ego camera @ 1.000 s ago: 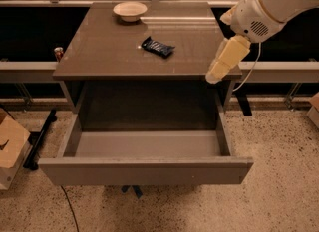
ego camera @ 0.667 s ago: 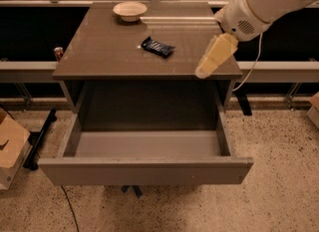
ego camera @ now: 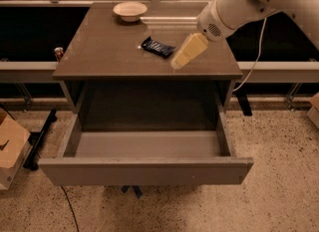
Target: Place rxbar blueberry into top drawer
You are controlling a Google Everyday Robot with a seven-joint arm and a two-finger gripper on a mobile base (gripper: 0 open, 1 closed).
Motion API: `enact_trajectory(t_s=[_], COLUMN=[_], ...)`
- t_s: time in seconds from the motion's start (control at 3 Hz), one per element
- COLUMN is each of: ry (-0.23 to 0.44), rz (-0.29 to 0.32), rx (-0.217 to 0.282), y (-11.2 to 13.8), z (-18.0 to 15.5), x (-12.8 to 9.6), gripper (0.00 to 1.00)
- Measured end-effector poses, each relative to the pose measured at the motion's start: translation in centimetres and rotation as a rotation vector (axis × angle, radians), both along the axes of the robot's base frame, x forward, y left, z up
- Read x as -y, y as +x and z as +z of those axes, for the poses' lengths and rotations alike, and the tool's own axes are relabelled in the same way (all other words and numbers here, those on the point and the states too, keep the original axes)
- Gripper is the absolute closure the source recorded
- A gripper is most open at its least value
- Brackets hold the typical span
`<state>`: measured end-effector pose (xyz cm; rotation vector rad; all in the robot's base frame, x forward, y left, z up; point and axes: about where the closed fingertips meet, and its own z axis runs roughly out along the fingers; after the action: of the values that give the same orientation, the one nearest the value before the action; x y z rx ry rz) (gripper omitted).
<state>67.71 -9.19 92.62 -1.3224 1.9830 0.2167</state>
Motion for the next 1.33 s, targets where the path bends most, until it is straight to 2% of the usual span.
enact_trajectory(t_s=[0.67, 1.33], ry=[0.131, 0.229], rz=[-0.034, 0.004], rx=[-0.035, -0.051], y=[6.5, 11.1], z=[-2.9, -5.2], x=[-3.0, -6.4], gripper=[0.00, 0.00])
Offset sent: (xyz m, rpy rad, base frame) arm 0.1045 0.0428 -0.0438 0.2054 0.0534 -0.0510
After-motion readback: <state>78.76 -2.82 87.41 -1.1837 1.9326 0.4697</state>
